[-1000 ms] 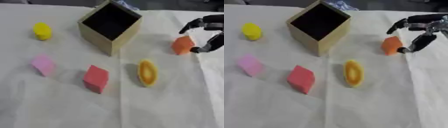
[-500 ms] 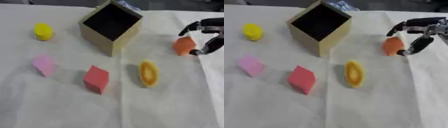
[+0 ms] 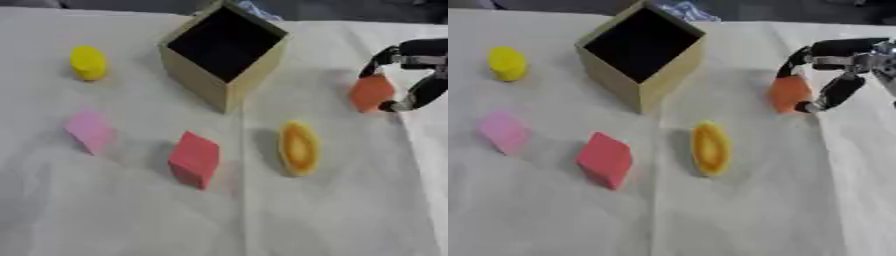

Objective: Pick up objects on the table and place them in the box.

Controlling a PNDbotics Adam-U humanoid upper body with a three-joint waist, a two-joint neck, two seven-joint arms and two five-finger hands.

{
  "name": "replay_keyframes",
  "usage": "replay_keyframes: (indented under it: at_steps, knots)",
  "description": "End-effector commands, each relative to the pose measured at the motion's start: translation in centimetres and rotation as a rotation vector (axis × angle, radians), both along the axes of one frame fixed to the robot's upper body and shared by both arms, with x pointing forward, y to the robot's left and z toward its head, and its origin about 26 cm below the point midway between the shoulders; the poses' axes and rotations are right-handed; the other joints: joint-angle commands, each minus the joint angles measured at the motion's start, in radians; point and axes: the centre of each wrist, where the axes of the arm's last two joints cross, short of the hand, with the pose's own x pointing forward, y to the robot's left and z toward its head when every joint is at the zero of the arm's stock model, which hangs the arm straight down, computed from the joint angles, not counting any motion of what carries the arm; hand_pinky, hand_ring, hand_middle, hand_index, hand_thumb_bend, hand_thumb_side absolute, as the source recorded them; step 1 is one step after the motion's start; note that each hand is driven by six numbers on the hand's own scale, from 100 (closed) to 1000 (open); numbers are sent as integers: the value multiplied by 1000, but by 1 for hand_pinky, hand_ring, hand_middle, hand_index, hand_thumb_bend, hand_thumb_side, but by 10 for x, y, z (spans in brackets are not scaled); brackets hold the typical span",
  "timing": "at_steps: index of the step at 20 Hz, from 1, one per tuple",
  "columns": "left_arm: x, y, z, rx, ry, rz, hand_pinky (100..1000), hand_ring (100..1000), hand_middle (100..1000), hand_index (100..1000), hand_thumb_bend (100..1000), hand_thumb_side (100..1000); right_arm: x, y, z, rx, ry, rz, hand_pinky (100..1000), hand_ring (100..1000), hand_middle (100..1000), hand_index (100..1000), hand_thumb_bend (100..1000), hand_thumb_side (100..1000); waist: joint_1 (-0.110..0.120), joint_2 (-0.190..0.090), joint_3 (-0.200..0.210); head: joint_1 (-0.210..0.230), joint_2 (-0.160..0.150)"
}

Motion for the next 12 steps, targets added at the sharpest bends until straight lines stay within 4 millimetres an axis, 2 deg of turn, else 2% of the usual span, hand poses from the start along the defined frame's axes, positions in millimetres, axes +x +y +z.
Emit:
replay_keyframes:
  at_steps: [1,4,8,12]
  knots:
    - [-1,0,7,10,-24,-11,847,631,724,830,219,852,-1,-6,14,-6,-50,-19,889,826,638,755,409,100,0,-18,1,0,-12]
    - [-1,0,7,10,-24,-12,847,631,724,830,219,853,1,-5,12,2,-69,-22,880,795,595,715,404,100,0,-19,2,0,-12]
    - [-1,0,7,10,-24,-12,847,631,724,829,219,852,1,-2,13,24,-106,-19,874,776,558,682,323,100,-1,-22,2,1,-10]
    - [-1,0,7,10,-24,-10,848,632,725,829,219,850,-4,14,32,57,-170,40,875,773,552,684,281,100,-3,-27,0,0,-6]
